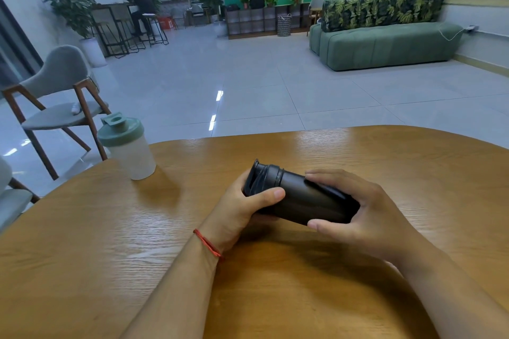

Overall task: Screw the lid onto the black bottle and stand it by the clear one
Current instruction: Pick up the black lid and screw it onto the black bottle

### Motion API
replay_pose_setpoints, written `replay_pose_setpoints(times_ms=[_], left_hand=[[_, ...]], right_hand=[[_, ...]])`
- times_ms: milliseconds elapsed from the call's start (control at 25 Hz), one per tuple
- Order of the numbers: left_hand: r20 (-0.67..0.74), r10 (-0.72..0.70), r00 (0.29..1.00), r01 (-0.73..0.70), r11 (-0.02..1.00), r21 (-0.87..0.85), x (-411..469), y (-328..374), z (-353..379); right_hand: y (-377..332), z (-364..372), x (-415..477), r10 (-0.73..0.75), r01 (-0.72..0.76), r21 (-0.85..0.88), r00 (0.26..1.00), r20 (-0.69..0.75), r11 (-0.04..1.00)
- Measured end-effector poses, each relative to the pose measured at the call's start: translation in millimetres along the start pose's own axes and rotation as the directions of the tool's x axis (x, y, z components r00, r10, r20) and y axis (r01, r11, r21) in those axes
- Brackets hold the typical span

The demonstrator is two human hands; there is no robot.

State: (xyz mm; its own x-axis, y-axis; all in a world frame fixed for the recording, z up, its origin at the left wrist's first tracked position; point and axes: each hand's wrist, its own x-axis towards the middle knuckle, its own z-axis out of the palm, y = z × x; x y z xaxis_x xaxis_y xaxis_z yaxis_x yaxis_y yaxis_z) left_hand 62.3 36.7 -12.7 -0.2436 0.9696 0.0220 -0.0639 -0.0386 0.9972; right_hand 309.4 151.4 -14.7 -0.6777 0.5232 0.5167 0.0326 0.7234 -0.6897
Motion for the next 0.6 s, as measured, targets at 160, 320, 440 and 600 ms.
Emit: replay_pose_setpoints(times_ms=[160,320,440,600], left_hand=[[-0.113,-0.016,0.993,-0.002,0.988,-0.157,-0.2,7.1,-4.9],[-0.075,-0.043,0.996,0.03,0.984,-0.176,-0.8,7.0,-11.0],[-0.05,-0.035,0.998,0.028,0.991,-0.13,-0.8,3.1,-13.2],[-0.02,-0.064,0.998,0.06,0.989,-0.134,-1.6,1.5,-14.7]], right_hand=[[4.1,-0.4,1.0,0.08,-0.075,0.084,0.995,-0.057,0.994],[6.3,-2.0,2.6,0.177,-0.164,0.23,0.984,-0.035,0.959],[3.6,-6.5,1.6,0.225,-0.21,0.226,0.974,-0.039,0.951],[0.7,-9.9,0.4,0.223,-0.214,0.233,0.975,-0.015,0.949]])
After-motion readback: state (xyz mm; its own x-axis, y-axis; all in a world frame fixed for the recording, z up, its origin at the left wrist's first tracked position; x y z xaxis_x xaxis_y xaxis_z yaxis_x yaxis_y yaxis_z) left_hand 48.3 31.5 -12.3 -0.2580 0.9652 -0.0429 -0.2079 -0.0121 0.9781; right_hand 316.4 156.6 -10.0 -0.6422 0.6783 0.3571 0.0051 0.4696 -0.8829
